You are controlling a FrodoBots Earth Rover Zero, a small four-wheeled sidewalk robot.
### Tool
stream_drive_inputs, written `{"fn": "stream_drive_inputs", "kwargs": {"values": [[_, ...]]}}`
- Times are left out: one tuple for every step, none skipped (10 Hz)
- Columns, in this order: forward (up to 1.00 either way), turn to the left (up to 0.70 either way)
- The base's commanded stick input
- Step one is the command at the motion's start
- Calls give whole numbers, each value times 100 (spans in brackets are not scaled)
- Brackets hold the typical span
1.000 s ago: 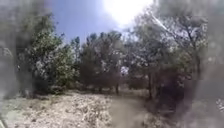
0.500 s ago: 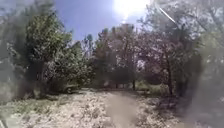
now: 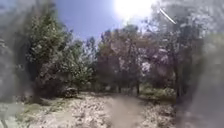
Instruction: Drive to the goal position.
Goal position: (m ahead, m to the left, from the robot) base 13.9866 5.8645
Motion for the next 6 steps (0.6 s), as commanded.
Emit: {"fn": "stream_drive_inputs", "kwargs": {"values": [[85,0],[85,0],[85,0],[85,0],[85,0],[85,0]]}}
